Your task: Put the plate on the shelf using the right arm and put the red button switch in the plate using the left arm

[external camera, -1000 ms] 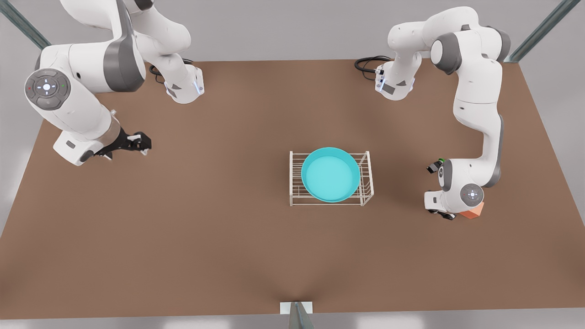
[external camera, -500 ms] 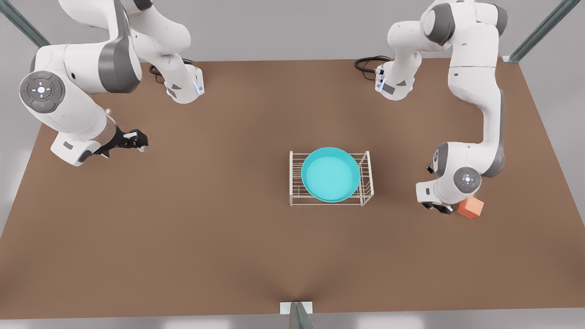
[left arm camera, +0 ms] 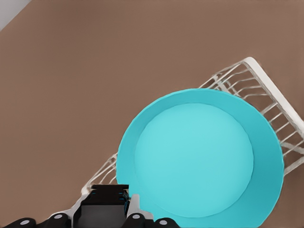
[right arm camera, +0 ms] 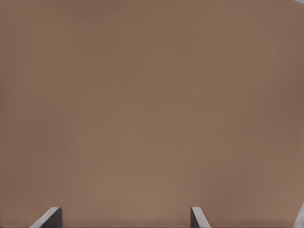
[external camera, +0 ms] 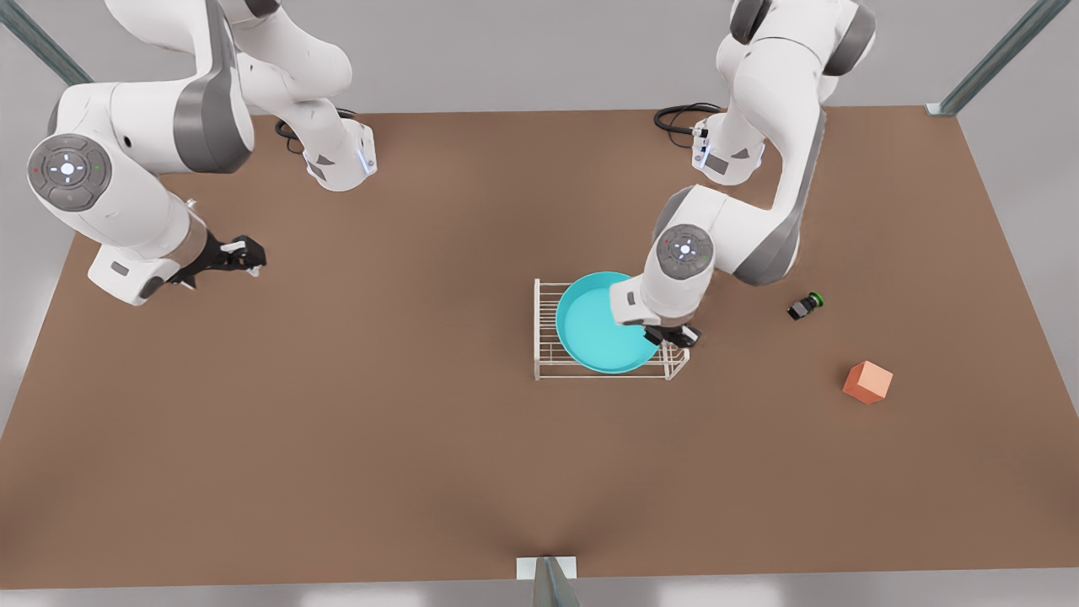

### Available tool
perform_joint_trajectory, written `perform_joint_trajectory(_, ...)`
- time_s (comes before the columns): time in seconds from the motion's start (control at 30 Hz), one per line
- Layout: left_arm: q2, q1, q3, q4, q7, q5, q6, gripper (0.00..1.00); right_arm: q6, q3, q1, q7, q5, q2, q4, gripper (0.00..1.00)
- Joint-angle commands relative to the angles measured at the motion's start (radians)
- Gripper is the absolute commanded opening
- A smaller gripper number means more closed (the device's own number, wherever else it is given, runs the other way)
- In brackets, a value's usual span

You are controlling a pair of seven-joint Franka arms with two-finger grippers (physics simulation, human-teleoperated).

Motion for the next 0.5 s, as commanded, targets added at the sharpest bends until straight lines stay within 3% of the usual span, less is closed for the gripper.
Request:
perform_joint_trajectory(0.0, 0.057, -0.031, -0.008, 0.036, -0.806, -0.018, 0.001, 0.42, -0.001, -0.001, -0.016, -0.03, 0.001, -0.002, -0.006, 1.0)
perform_joint_trajectory(0.2, 0.13, -0.036, -0.008, 0.069, -0.81, -0.023, 0.108, 0.44, -0.004, -0.001, -0.017, -0.03, 0.001, 0.0, -0.006, 1.0)
perform_joint_trajectory(0.23, 0.128, -0.036, -0.008, 0.062, -0.809, -0.021, 0.106, 1.0, -0.004, -0.001, -0.017, -0.03, 0.001, 0.0, -0.006, 1.0)
perform_joint_trajectory(0.4, 0.09, -0.026, -0.003, 0.059, -0.795, -0.021, 0.024, 1.0, -0.007, -0.001, -0.017, -0.03, 0.001, 0.0, -0.006, 1.0)
perform_joint_trajectory(0.47, -0.036, 0.069, 0.0, 0.066, -0.556, -0.023, -0.205, 1.0, -0.007, -0.001, -0.017, -0.029, 0.001, 0.0, -0.006, 1.0)
